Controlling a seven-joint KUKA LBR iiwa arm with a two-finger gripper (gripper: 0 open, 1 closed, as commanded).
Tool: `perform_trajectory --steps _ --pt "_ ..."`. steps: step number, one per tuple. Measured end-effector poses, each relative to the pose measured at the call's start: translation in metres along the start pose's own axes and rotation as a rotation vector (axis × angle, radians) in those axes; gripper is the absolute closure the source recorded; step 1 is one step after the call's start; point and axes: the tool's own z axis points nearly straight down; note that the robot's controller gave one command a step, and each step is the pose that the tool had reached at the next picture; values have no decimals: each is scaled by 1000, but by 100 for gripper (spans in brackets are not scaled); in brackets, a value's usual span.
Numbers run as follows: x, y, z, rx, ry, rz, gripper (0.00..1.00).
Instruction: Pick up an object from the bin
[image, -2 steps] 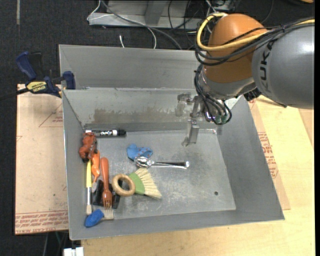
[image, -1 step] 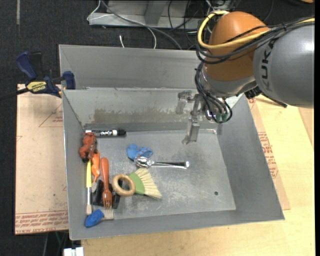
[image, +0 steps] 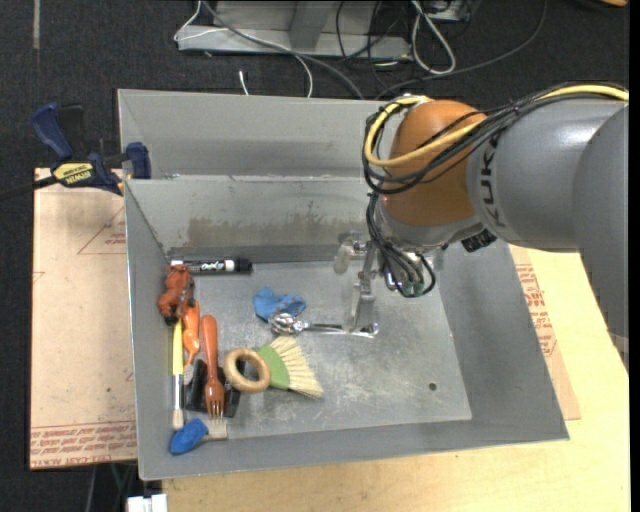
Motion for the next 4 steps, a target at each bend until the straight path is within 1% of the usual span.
perform_trajectory --steps 1,2,3,4 --pt "21 4 -6 0 -5 15 0" --pt "26 -11 33 0 2 -12 0" --pt "21 -11 67 -3 -11 63 0" --pt "22 -1 64 0 -7 -24 100"
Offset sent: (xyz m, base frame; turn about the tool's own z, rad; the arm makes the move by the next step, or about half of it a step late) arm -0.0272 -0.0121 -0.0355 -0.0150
